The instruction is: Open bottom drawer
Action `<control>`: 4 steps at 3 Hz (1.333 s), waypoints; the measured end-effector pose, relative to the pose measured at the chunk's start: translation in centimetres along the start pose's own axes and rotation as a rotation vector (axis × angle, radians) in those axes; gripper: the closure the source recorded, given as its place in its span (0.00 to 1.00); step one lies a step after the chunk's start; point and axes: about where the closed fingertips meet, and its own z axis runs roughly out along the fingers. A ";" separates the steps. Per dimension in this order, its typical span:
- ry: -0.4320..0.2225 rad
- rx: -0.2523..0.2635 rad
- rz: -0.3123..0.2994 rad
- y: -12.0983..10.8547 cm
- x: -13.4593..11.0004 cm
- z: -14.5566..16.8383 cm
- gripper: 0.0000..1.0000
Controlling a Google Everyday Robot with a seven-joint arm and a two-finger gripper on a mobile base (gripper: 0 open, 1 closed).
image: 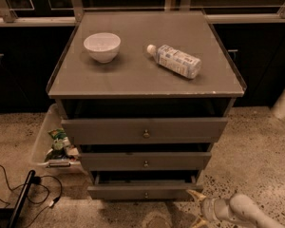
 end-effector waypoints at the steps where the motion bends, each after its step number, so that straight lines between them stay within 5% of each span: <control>1: 0.012 0.010 -0.032 -1.2 -0.5 0.1 0.00; 2: 0.018 0.013 -0.091 -4.0 -1.4 1.5 0.00; 4: 0.030 -0.052 -0.094 -5.9 -0.2 6.3 0.00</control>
Offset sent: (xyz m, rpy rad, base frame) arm 0.0828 0.0304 0.0216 -0.0793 -0.1247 0.0919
